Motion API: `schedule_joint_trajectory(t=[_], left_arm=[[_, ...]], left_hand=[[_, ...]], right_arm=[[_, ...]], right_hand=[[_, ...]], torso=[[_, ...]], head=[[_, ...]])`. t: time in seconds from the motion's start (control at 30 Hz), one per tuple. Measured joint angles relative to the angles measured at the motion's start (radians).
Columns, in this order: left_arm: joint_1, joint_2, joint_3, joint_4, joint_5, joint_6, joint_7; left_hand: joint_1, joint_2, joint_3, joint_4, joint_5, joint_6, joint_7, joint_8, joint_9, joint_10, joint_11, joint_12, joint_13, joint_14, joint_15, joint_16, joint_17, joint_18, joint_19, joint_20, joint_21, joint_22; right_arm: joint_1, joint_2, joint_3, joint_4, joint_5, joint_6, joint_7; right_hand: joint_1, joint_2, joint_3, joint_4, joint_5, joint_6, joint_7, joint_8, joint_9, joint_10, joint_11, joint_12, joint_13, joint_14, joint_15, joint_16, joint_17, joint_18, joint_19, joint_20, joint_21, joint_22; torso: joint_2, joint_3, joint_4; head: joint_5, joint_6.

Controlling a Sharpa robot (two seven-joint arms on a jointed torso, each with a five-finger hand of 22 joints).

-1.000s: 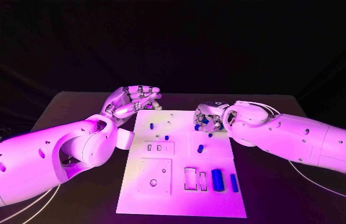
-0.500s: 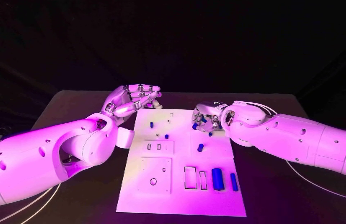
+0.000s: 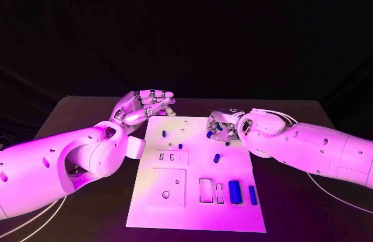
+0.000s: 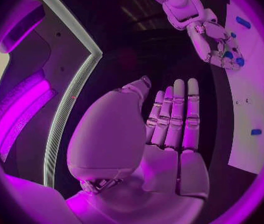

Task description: Assemble the parts on the task board

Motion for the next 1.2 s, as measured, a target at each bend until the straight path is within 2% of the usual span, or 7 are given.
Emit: schedule_joint_trajectory(t=[0.13,0.27,0.5,0.77,1.2], left_arm=[[0.000,0.001,0.000,-0.001,0.000,0.001,-0.001],[0.000,0.001,0.000,-0.001,0.001,0.002,-0.001],[0.000,0.002,0.000,-0.003,0.001,0.003,-0.002],[0.000,0.002,0.000,-0.007,0.002,0.003,-0.002],[0.001,0.007,0.000,-0.005,0.003,0.003,-0.003]], left_hand=[[0.000,0.000,0.000,0.000,0.000,0.000,0.000,0.000,0.000,0.000,0.000,0.000,0.000,0.000,0.000,0.000,0.000,0.000,0.000,0.000,0.000,0.000],[0.000,0.000,0.000,0.000,0.000,0.000,0.000,0.000,0.000,0.000,0.000,0.000,0.000,0.000,0.000,0.000,0.000,0.000,0.000,0.000,0.000,0.000],[0.000,0.000,0.000,0.000,0.000,0.000,0.000,0.000,0.000,0.000,0.000,0.000,0.000,0.000,0.000,0.000,0.000,0.000,0.000,0.000,0.000,0.000],[0.000,0.000,0.000,0.000,0.000,0.000,0.000,0.000,0.001,0.000,0.000,0.000,0.000,0.000,0.000,0.004,0.001,0.000,-0.004,-0.004,0.005,0.002],[0.000,0.000,0.003,-0.003,0.000,0.000,0.000,0.000,0.001,0.000,0.000,0.000,0.000,0.000,0.000,0.004,0.001,0.000,-0.004,-0.004,0.005,0.003]], right_arm=[[-0.003,0.000,-0.002,0.001,0.005,-0.025,-0.001],[-0.003,-0.001,-0.002,0.004,0.021,-0.055,-0.002],[-0.003,-0.001,-0.001,0.014,0.054,-0.106,-0.008],[0.004,0.017,0.003,0.012,0.075,-0.165,-0.025],[0.006,0.112,0.003,-0.066,0.081,-0.231,-0.064]], right_hand=[[-0.008,0.009,0.009,0.015,0.012,0.016,-0.016,0.022,0.013,0.039,-0.015,0.013,0.013,0.000,0.000,0.016,0.019,0.000,0.020,-0.005,0.022,0.033],[0.006,0.024,0.014,0.019,0.012,0.022,-0.022,0.031,0.023,0.053,-0.025,0.017,0.020,0.000,-0.007,0.018,0.020,0.000,0.021,-0.007,0.022,0.040],[0.012,0.036,0.019,0.024,0.016,0.039,-0.034,0.053,0.039,0.080,-0.034,0.032,0.030,0.000,-0.015,0.029,0.026,0.000,0.030,-0.016,0.032,0.057],[0.019,0.045,0.022,0.021,0.018,0.046,-0.038,0.069,0.044,0.094,-0.041,0.036,0.035,0.000,-0.022,0.041,0.041,0.000,0.039,-0.025,0.045,0.078],[0.012,0.051,0.025,0.025,0.014,0.046,-0.038,0.075,0.044,0.094,-0.041,0.039,0.039,0.000,-0.022,0.042,0.043,0.000,0.039,-0.025,0.045,0.084]], torso=[[-0.001,0.0000,0.0000],[-0.001,0.0000,0.0000],[-0.002,-0.0007,0.0000],[-0.001,-0.0007,0.0000],[0.002,-0.0017,0.0032]], head=[[0.000,0.001],[0.000,0.003],[0.002,0.007],[0.005,0.013],[0.004,0.016]])
